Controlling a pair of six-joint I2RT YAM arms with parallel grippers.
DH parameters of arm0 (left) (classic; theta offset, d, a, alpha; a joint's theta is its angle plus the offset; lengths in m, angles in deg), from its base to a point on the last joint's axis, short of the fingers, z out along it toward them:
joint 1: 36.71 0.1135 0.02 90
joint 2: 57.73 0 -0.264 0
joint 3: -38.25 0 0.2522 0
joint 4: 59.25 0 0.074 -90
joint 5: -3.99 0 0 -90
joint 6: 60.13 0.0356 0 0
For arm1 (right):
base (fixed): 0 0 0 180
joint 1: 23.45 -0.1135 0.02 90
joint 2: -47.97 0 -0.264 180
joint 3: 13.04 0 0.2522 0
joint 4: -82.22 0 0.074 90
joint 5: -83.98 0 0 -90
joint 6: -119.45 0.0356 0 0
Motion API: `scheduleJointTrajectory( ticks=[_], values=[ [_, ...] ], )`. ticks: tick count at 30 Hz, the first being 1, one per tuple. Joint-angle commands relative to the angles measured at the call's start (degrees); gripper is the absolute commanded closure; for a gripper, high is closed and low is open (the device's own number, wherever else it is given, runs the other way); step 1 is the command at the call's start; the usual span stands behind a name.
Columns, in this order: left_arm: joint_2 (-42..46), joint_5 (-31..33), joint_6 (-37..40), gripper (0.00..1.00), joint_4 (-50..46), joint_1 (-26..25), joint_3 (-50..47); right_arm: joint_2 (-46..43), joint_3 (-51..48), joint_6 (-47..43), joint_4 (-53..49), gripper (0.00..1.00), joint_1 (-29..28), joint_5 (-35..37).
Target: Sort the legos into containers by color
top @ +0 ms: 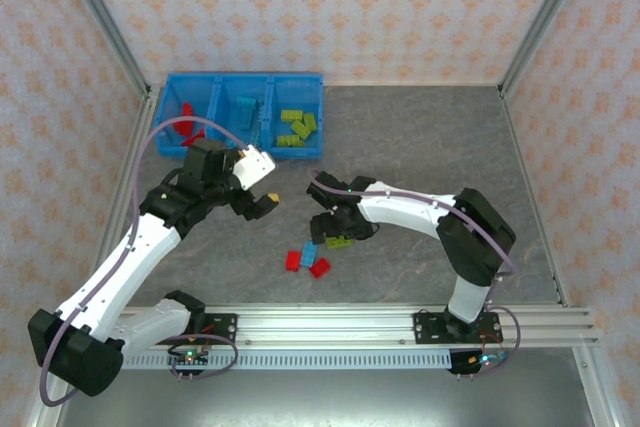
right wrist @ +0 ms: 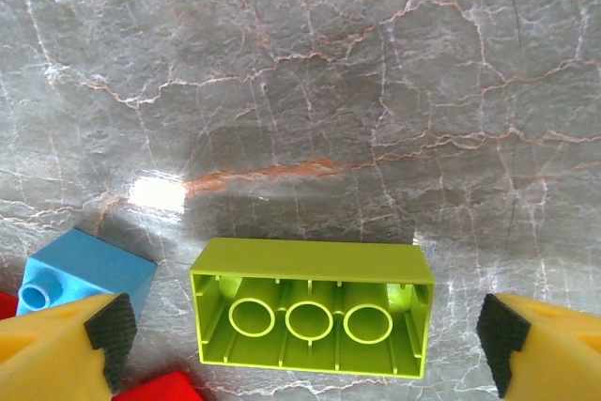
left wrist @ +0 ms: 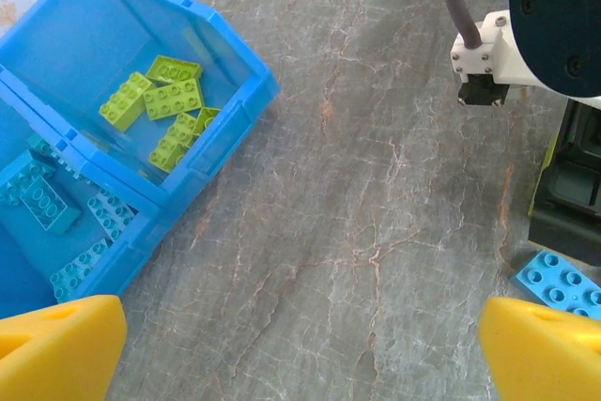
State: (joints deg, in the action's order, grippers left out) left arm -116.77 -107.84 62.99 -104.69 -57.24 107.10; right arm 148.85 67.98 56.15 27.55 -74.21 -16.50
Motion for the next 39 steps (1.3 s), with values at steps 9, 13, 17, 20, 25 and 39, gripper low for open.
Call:
scheduleJointTrajectory(
  ticks=[9, 13, 17, 20, 25, 39],
  values=[
    [-0.28, 0.55, 2.20, 0.03, 0.66, -0.04, -0.74, 5.24, -0.04, -1.92, -0.60, 0.27, -0.39, 0.82],
    [-0.37, 1.46, 2.35, 0.03, 0.77, 0.02, -0.86, 2.23, 0.39, -1.55, -1.02, 0.46, -0.32, 3.54],
    [0.26, 3.10, 1.68, 0.02, 1.71, -0.06, -1.10, -4.75, 1.63, -1.47, 0.61, 0.49, 0.34, 7.05],
    [1.29, 7.38, -0.57, 0.02, 4.80, -0.04, -1.65, -9.24, 4.02, -4.17, 5.23, 0.50, 2.24, 11.93],
    [3.50, 16.07, -5.73, 0.00, 11.01, 0.00, -3.12, -4.76, 13.33, -13.10, 20.01, 0.50, 7.29, 20.52],
    [3.87, 23.40, -6.38, 0.00, 14.61, -0.11, -5.43, 38.85, 71.33, -24.76, 11.79, 0.48, 12.40, 18.85]
  ],
)
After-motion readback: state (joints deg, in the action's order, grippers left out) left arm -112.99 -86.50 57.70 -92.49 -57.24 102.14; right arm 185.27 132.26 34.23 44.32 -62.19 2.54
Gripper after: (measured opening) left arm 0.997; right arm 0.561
